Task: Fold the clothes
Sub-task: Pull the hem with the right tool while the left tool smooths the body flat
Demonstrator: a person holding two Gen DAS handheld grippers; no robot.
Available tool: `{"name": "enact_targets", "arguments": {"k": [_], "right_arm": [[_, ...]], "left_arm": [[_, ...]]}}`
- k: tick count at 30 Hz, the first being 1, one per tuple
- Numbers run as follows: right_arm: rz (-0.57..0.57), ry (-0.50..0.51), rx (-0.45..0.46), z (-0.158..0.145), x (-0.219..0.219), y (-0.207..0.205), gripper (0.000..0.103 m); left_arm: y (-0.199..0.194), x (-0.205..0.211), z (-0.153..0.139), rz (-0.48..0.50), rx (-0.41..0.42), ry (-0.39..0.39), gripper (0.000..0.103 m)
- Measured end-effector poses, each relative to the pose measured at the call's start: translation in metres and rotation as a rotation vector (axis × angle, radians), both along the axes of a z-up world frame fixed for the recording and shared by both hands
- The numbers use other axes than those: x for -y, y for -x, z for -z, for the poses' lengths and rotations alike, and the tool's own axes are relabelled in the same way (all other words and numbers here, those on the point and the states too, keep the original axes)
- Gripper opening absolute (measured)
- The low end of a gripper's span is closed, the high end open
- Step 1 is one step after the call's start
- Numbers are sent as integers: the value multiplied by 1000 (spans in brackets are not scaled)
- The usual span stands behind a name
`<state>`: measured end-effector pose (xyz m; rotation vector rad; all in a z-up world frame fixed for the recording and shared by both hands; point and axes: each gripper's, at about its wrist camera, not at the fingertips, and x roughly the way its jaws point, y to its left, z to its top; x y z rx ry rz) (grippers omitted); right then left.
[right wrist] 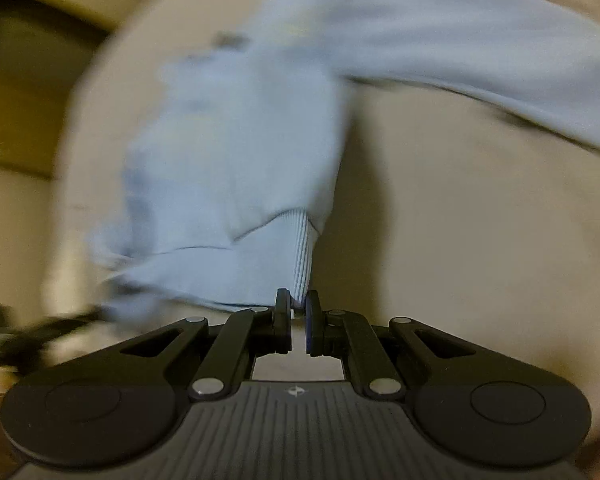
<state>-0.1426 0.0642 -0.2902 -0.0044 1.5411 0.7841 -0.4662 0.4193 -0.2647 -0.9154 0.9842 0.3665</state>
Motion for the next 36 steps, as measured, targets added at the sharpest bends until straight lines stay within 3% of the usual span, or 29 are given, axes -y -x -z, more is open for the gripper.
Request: {"name": "enact_targets", "arguments": {"k": [1, 3, 5, 6, 7, 8, 9, 13, 15, 17, 18, 19, 20, 22, 23, 26, 30, 32, 36], "right_arm": [[42, 85, 10, 5, 27, -1, 7], [140, 199, -10, 24, 67, -7, 7], [237, 264, -53, 43, 86, -13, 12], [265, 245, -55, 47, 88, -14, 15], [293, 227, -57, 51, 89, -14, 27], [320, 207, -58, 55, 90, -14, 47], [345, 180, -50, 56, 89, -14, 55], [427, 64, -51, 62, 88, -15, 72], [451, 48, -54, 70, 86, -18, 74], [505, 15, -87, 82, 89, -18, 74], [536, -8, -108, 89, 89, -18, 74], [550, -26, -125, 93, 88, -17, 67], [537, -28, -131, 93, 85, -19, 45], [450, -5, -105, 86, 74, -16, 19], [418, -4, -83, 78, 74, -16, 12], [349, -13, -35, 56, 77, -18, 5], [293, -11, 34, 28, 86, -22, 5], [280, 19, 67, 23, 90, -25, 5], [249, 122, 73, 52, 92, -22, 7]], "left_arm": [[5, 3, -1, 0, 14, 25, 45], [12, 10, 4, -14, 4, 55, 60], [18, 16, 11, -27, -8, 83, 61], [19, 17, 16, -36, -23, 96, 61], [20, 19, 23, -53, -47, 106, 61], [21, 20, 30, -70, -70, 114, 61], [22, 21, 36, -91, -87, 117, 62], [21, 25, 62, -189, -89, 152, 64], [17, 27, 76, -232, -84, 175, 64], [7, 26, 92, -261, -111, 184, 57], [1, 26, 97, -267, -114, 188, 35], [-4, 27, 98, -262, -119, 179, 24], [-9, 29, 94, -238, -131, 151, 8], [-12, 34, 79, -179, -111, 89, 7], [-9, 37, 68, -160, -87, 72, 7], [10, 50, 36, -141, -21, 55, 7], [22, 86, 22, -107, -39, 46, 6], [18, 106, 39, -82, -105, 57, 4], [4, 132, 80, 12, -318, 19, 3]]}}
